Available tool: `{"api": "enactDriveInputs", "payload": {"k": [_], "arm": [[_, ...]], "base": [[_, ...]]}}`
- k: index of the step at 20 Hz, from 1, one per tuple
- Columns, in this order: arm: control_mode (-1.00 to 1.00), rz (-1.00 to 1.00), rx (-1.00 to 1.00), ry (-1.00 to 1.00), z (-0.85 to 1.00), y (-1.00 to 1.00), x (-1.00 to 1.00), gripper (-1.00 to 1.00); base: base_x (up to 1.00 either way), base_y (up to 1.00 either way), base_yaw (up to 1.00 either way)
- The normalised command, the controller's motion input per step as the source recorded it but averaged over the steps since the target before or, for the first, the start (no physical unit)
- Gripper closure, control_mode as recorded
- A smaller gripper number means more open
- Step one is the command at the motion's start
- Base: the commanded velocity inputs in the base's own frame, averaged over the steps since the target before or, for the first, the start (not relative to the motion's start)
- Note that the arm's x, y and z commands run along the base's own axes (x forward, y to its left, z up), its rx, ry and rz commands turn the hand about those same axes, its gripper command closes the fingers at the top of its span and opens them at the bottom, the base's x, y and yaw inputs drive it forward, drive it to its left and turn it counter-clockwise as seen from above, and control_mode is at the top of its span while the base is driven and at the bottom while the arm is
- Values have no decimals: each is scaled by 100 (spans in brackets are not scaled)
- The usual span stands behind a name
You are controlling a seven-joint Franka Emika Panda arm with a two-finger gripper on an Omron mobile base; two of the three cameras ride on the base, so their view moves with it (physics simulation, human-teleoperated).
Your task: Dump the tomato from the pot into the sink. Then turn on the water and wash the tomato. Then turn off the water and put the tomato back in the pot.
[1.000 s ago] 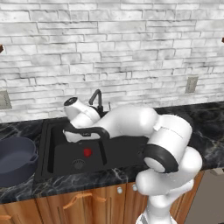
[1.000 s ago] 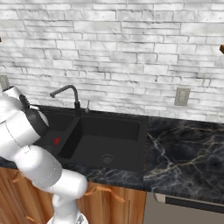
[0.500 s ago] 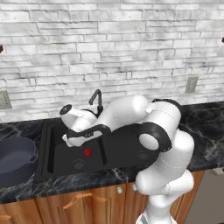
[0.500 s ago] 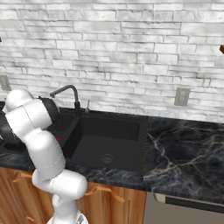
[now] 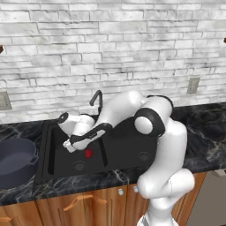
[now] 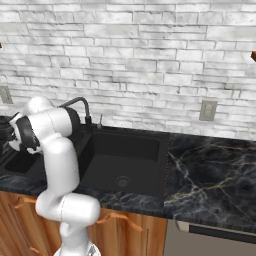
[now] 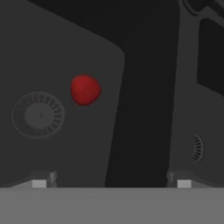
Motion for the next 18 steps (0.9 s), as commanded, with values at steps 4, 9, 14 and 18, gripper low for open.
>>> {"api": "enactDriveInputs", "payload": {"k": [4, 9, 14, 18], "arm": [[-100, 7, -10, 5, -38, 5, 22, -100], [-100, 4, -9, 10, -32, 5, 21, -100], [-100, 3, -9, 11, -35, 0, 34, -100], [-100, 4, -8, 11, -35, 0, 36, -100]], "base": [[0, 0, 0], [0, 0, 0], [0, 0, 0], [0, 0, 0]]}}
